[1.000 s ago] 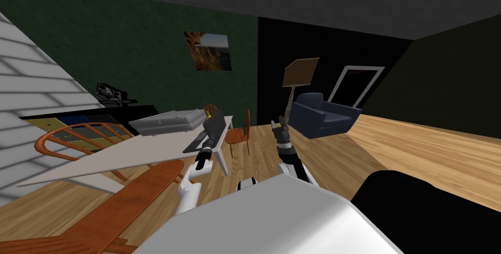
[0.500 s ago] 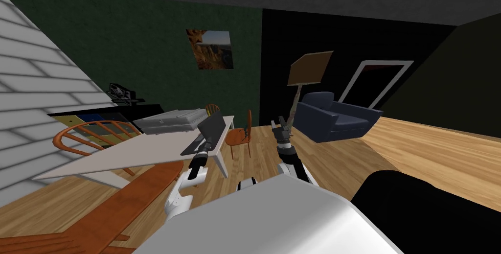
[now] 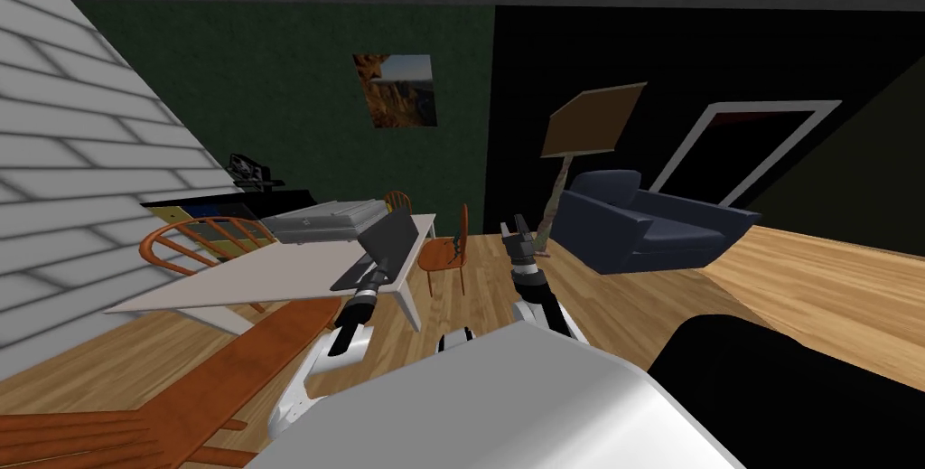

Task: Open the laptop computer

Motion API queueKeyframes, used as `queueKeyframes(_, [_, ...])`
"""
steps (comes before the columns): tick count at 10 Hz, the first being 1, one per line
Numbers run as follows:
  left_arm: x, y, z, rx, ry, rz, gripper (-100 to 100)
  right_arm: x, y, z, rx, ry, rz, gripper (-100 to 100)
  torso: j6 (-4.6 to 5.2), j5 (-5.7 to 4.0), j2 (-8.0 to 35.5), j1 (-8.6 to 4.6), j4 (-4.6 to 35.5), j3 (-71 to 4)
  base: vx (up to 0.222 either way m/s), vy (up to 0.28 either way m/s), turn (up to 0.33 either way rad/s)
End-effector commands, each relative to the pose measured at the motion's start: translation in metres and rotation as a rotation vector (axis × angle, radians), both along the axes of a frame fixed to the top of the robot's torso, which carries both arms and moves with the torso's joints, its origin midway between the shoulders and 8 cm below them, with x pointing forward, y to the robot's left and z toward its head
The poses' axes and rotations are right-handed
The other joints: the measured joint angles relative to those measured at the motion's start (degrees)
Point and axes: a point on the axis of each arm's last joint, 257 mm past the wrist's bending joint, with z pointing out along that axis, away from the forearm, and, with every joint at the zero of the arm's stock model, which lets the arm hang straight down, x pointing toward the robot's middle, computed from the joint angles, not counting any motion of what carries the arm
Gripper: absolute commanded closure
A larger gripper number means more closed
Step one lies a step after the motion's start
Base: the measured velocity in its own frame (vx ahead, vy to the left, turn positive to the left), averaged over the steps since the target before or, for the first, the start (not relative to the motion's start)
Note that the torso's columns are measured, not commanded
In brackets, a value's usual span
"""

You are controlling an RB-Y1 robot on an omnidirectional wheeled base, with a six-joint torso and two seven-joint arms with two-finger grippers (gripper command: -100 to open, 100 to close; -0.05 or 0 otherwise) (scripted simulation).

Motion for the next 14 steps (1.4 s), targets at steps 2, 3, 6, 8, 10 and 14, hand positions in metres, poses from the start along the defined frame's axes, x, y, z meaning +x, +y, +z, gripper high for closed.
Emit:
queueKeyframes(2, [-0.024,-0.006,-0.006,-0.01,0.015,-0.04,100,0.0,0.0,0.0,0.0,0.0,0.0,0,0.03,-0.01,0.0,-0.11,0.0,0.0,0.071,-0.062,0.101])
queueKeyframes(3, [-0.034,-0.014,-0.002,-0.019,0.012,-0.076,100,0.0,0.0,0.0,0.0,0.0,0.0,0,0.07,0.02,0.0,-0.05,0.0,0.0,0.093,-0.077,0.138])
queueKeyframes(6, [-0.052,-0.019,-0.01,-0.032,0.035,-0.104,100,0.0,0.0,0.0,0.0,0.0,0.0,0,0.05,0.0,0.0,-0.07,0.0,0.0,0.085,-0.064,0.093])
queueKeyframes(8, [-0.04,0.006,-0.011,-0.055,0.041,-0.062,100,0.0,0.0,0.0,0.0,0.0,0.0,0,0.1,0.09,0.0,0.16,-0.1,0.0,-0.026,-0.001,-0.148])
queueKeyframes(10, [-0.033,0.033,-0.014,-0.084,0.051,-0.021,100,0.0,0.0,0.0,0.0,-0.001,0.0,0,0.09,0.17,0.2,0.31,0.0,0.1,-0.174,0.04,-0.328])
queueKeyframes(14, [-0.013,0.108,-0.009,-0.186,0.049,0.099,100,0.0,0.0,0.0,0.0,0.0,0.0,0,-0.02,0.13,-0.2,0.18,-0.2,-0.1,-0.129,0.027,-0.259])
